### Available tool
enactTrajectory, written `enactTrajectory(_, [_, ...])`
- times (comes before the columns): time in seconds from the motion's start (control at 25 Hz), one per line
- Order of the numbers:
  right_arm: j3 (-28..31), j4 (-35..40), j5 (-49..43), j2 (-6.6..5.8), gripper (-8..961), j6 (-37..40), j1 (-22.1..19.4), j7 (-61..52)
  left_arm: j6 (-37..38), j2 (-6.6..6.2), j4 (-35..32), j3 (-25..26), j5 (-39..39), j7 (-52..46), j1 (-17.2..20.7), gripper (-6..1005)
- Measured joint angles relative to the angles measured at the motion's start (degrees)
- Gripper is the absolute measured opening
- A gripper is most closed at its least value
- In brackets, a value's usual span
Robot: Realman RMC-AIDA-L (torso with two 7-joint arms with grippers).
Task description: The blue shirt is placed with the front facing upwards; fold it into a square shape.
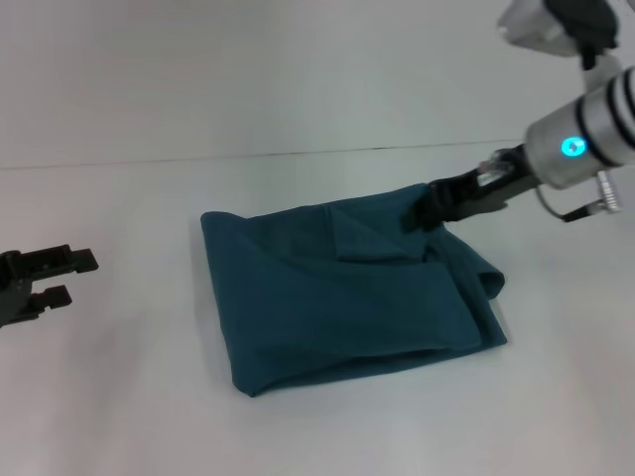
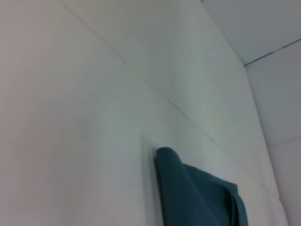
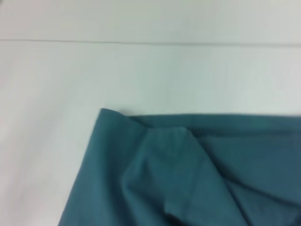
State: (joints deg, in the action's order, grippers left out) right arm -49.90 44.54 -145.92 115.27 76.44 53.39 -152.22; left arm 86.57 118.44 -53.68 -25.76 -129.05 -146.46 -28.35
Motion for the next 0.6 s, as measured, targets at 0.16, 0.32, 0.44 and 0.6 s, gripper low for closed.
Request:
enactTrajectory(0.16, [-3.6, -0.8, -0.6, 2.35, 314, -5.3, 0.8, 1.3, 0.0, -0.14, 0.0, 0.0, 0.3, 0.0, 0.1, 754])
enactTrajectory(0.32, [-7.6, -3.4, -0.7, 3.64, 315, -10.3, 1.5, 1.3, -0.1, -0.14, 0.2, 0.9, 0.4, 0.1, 0.1, 754])
enactTrajectory(0.44, [-9.2, -5.8, -0.6, 4.14, 316, -13.0, 2.3, 0.8, -0.1, -0.14, 0.3, 1.7, 0.4, 0.2, 0.2, 754])
enactTrajectory(0.6, [-10.3, -8.7, -0.2, 4.47, 317, -15.8, 3.8, 0.6, -0.1, -0.14, 0.3, 2.2, 0.4, 0.2, 0.3, 754])
